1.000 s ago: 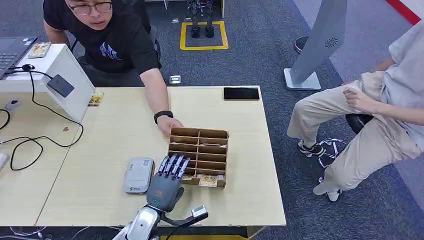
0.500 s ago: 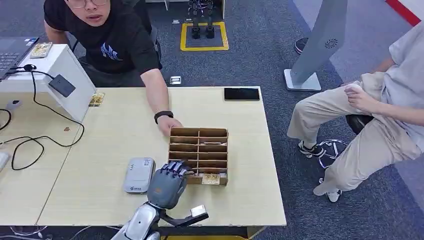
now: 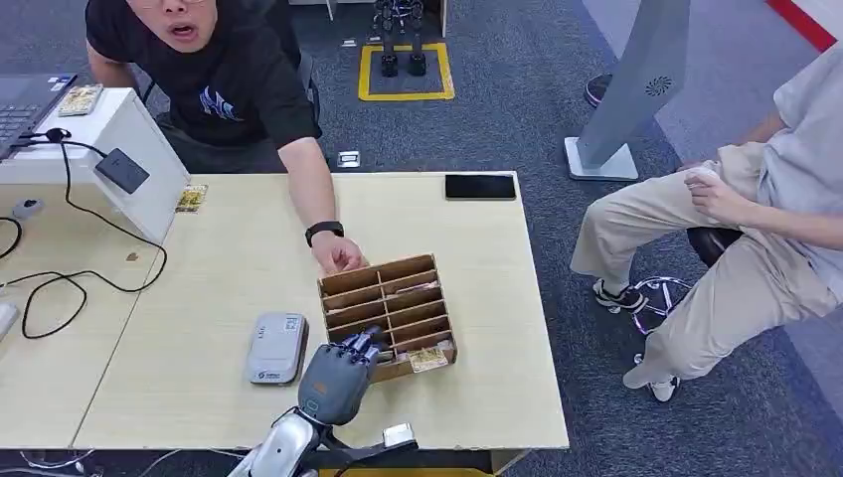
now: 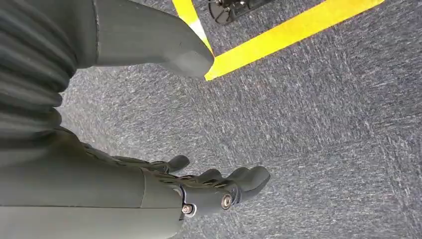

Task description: Pass the card to the sensor for recognition and then transmit it.

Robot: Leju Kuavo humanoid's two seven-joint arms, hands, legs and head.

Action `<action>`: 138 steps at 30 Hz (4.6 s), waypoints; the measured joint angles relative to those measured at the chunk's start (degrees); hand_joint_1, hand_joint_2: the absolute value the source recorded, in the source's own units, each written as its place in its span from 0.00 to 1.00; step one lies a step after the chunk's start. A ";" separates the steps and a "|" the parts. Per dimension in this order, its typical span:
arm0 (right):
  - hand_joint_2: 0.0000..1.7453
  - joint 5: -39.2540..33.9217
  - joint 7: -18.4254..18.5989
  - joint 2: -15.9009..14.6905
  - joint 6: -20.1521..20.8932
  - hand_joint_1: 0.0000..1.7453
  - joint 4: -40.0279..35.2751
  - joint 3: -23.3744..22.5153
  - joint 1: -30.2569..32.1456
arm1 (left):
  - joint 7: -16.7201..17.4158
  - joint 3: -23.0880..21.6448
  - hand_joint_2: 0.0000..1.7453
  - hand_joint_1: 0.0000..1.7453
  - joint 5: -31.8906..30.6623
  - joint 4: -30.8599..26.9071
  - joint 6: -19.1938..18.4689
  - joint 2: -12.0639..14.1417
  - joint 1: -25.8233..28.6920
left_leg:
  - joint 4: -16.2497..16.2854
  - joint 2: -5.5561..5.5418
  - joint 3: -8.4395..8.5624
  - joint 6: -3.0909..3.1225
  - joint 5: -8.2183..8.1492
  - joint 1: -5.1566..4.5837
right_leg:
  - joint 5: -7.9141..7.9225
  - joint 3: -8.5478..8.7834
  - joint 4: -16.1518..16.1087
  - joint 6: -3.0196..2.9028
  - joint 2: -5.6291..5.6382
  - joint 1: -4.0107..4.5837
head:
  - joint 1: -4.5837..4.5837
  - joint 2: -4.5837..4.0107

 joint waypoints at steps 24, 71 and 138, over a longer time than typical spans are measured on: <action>1.00 -0.04 -0.13 -0.11 -0.74 0.00 0.09 0.00 -0.01 | -6.16 5.75 1.00 1.00 1.25 -3.32 -0.09 -2.16 2.88 | 0.00 0.01 -0.03 0.00 0.00 0.00 | 0.00 -0.05 0.00 0.00 0.01 0.00 | 0.02 0.00; 1.00 1.14 0.33 -0.13 -1.79 0.00 0.55 0.39 0.02 | -12.41 10.77 1.00 1.00 3.06 -7.02 -0.11 -4.30 7.13 | 0.00 0.01 -0.04 0.00 -0.01 0.00 | -0.02 -0.07 0.00 0.01 0.02 0.00 | 0.00 0.00; 1.00 0.66 0.15 -0.13 -2.82 0.00 0.63 0.39 0.02 | -31.53 24.06 1.00 0.00 10.37 -14.32 -0.20 -12.28 11.74 | 0.00 0.01 -0.06 0.00 -0.01 0.00 | -0.02 -0.07 -0.01 0.01 0.01 0.00 | 0.02 0.00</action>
